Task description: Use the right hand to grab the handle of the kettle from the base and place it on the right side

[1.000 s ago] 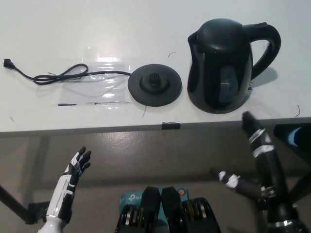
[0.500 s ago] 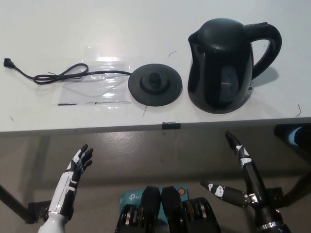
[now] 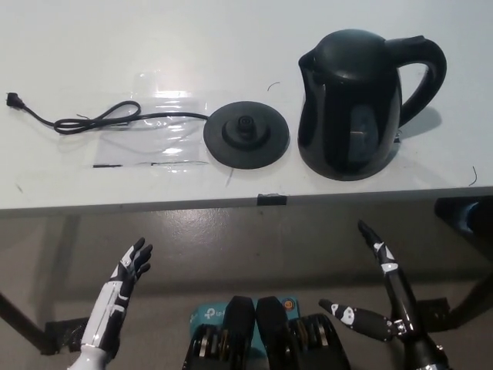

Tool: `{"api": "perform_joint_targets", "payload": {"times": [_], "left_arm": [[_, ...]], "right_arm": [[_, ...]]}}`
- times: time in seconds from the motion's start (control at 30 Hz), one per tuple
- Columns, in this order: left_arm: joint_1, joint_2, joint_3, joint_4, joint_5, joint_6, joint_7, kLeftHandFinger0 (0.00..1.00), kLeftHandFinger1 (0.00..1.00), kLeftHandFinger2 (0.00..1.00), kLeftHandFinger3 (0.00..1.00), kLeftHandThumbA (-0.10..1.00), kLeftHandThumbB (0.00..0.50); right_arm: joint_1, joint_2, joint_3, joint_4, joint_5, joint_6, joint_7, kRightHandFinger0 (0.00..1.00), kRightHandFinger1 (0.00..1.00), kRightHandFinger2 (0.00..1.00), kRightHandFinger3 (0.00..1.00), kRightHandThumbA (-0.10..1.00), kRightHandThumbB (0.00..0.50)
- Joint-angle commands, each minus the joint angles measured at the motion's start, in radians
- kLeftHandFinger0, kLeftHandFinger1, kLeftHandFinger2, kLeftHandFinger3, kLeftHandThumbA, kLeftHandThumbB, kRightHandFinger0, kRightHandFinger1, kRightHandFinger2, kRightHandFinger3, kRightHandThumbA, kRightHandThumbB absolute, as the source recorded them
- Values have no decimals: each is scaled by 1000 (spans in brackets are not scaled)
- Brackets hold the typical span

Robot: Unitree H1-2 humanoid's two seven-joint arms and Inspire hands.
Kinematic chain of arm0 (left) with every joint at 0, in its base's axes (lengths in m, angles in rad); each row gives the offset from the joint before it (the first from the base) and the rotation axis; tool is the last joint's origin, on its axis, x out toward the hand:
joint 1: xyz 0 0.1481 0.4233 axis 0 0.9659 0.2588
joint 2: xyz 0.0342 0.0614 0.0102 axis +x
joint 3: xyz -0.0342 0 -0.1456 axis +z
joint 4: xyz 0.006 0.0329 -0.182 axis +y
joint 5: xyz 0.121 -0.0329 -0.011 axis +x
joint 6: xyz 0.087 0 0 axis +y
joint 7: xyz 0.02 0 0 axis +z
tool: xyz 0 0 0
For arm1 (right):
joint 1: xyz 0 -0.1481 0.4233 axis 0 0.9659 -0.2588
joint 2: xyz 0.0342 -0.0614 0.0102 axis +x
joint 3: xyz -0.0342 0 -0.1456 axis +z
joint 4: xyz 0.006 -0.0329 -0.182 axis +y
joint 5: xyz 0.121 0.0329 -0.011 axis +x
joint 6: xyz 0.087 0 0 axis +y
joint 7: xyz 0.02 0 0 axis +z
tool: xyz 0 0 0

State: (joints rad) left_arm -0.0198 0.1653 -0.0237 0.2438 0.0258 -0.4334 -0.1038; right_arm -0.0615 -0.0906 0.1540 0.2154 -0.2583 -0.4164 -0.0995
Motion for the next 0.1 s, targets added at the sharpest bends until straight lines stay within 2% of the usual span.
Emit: {"api": "perform_joint_targets", "payload": {"times": [0.0, 0.07], "left_arm": [[3, 10, -8, -21, 9, -37, -7, 1000, 1000, 1000, 1000, 1000, 500], [0, 11, -9, -16, 13, -37, -5, 1000, 1000, 1000, 1000, 1000, 500]], "right_arm": [[-9, -22, 19, -13, -37, -54, -65, 1000, 1000, 1000, 1000, 1000, 327], [-11, -22, 21, -13, -47, -54, -75, 1000, 1000, 1000, 1000, 1000, 329]]}}
